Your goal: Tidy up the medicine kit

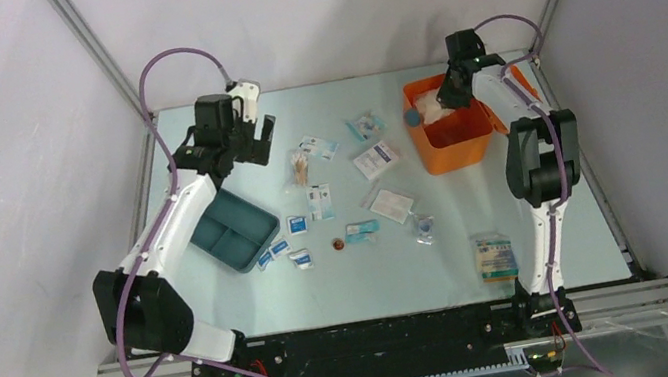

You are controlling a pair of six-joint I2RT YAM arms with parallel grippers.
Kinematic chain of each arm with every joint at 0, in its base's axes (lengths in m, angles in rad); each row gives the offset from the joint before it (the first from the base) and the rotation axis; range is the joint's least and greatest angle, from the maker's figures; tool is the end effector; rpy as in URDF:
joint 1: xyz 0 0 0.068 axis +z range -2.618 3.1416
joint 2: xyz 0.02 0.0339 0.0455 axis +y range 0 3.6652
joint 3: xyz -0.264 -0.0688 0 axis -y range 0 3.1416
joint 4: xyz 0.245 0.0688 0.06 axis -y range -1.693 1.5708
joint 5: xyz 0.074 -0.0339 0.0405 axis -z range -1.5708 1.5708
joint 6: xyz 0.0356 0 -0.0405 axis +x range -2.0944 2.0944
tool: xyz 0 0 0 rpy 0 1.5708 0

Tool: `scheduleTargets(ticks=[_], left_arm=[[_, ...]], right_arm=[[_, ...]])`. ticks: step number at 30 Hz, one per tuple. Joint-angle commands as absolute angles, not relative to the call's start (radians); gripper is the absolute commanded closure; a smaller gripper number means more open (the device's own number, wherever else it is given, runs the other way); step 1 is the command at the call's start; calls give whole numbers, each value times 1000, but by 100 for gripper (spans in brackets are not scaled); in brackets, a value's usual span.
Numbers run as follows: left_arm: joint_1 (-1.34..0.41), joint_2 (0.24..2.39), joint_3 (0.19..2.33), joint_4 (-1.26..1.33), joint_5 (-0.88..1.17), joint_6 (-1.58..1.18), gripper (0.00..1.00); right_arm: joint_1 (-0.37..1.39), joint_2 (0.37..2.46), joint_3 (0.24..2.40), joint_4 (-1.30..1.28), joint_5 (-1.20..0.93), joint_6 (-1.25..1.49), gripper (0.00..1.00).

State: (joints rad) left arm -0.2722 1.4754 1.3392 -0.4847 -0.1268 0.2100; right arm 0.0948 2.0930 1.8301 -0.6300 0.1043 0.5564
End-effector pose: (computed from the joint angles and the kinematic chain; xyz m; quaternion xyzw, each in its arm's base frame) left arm 0.3235 -0.0856 0.3389 0.1838 0.8688 0.0421 0.4579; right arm 0.4707 0.0410 0.2514 0.2323 0.9129 0.0596 0.3303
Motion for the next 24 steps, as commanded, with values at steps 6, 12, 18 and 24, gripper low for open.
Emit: scheduleTargets(ticks=[6,12,18,24], left_arm=[[-300,1453,1347,-478,-169,267,2],[-302,1450,1344,-477,-175,276,2],[-303,1445,1346,-477,-177,280,2],[-303,1431,1341,-477,-175,277,2]], right_arm=[[99,2176,1894,-561,97,486,99],[104,2208,1893,-532,138,438,91],[103,2219,1894,-518,142,448,77],[101,2142,1884,-504,67,420,75]])
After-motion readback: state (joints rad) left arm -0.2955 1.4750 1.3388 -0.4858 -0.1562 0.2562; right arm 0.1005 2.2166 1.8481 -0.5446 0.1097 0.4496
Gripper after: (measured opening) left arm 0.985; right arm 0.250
